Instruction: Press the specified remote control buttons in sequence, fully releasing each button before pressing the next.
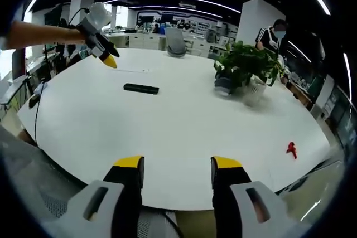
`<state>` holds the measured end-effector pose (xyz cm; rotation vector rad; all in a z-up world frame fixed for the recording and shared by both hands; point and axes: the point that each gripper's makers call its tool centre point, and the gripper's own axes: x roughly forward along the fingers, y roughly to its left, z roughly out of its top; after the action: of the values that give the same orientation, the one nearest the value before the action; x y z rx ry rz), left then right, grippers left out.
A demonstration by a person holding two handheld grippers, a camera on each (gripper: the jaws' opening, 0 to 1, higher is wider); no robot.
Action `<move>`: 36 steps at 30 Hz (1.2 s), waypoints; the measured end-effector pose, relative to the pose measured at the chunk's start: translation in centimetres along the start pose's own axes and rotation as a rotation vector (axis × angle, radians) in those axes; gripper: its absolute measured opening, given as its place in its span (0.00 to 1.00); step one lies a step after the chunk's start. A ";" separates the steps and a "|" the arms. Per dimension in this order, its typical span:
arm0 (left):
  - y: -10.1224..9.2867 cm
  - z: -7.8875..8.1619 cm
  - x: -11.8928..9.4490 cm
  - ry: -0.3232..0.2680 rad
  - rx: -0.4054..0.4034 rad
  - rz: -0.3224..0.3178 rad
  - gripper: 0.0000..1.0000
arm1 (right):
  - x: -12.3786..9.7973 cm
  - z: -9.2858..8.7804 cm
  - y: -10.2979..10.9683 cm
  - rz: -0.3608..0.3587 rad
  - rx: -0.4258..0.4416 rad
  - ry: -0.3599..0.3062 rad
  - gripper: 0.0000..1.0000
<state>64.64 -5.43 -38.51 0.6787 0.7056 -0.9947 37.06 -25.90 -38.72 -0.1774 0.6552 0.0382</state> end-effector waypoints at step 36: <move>1.8 -4.1 12.0 0.280 0.107 -0.247 0.38 | 0.3 -0.8 -0.2 0.000 0.016 0.040 0.41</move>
<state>69.88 -7.53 -50.01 0.8491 1.0044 -1.1827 36.83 -26.24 -39.52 -0.1629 0.6954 0.0290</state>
